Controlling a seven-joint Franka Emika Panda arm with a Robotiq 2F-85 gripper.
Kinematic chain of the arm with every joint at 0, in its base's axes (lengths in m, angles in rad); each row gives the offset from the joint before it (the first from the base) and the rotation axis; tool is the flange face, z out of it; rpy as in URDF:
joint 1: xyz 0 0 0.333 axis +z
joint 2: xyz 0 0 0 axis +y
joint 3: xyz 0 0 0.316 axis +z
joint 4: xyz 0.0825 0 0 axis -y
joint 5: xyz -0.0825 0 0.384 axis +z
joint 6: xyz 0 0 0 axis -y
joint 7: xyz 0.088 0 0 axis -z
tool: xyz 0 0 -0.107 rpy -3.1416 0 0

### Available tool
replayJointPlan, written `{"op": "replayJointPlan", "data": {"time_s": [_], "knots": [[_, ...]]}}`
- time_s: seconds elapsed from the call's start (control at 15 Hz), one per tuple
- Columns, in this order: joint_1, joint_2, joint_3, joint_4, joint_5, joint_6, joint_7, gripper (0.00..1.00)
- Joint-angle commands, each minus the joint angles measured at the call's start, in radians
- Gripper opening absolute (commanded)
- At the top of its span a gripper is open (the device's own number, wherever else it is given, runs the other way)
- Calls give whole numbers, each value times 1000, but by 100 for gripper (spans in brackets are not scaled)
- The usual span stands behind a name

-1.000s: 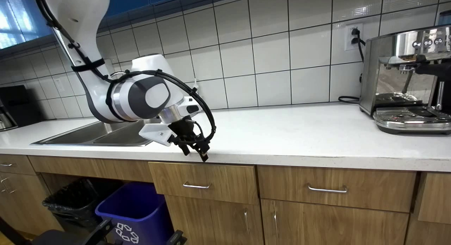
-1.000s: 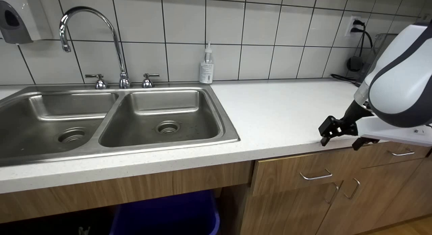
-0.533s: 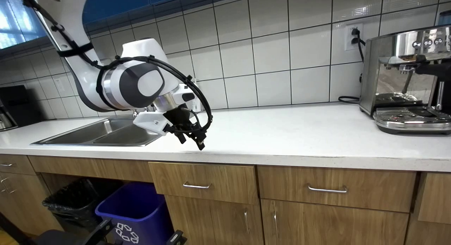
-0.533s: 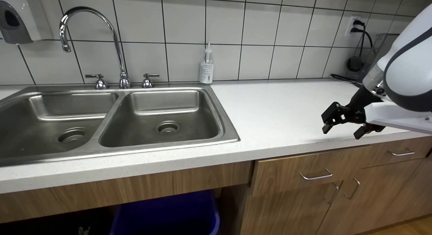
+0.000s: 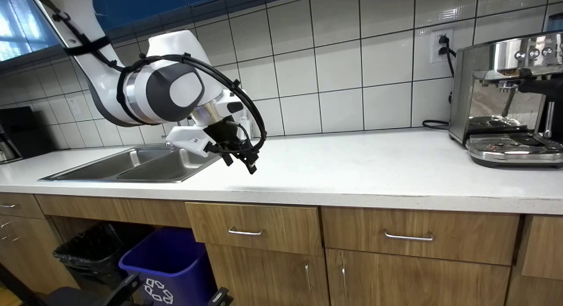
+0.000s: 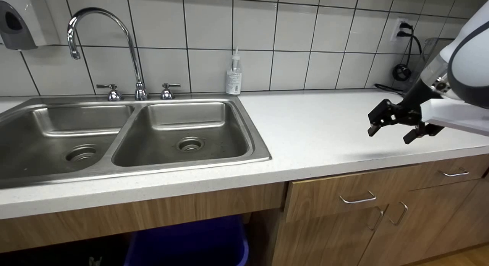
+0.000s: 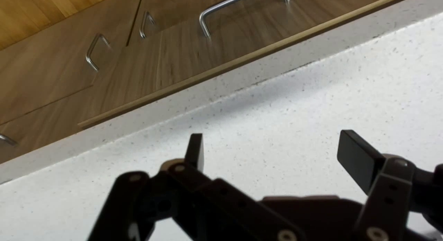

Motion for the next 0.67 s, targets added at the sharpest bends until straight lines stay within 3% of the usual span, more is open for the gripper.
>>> {"op": "replayJointPlan", "data": {"time_s": [0.0,0.6], "knots": [[0,-11,0,0,0,-4,0,100],[0,-28,0,0,0,-13,0,100]]}}
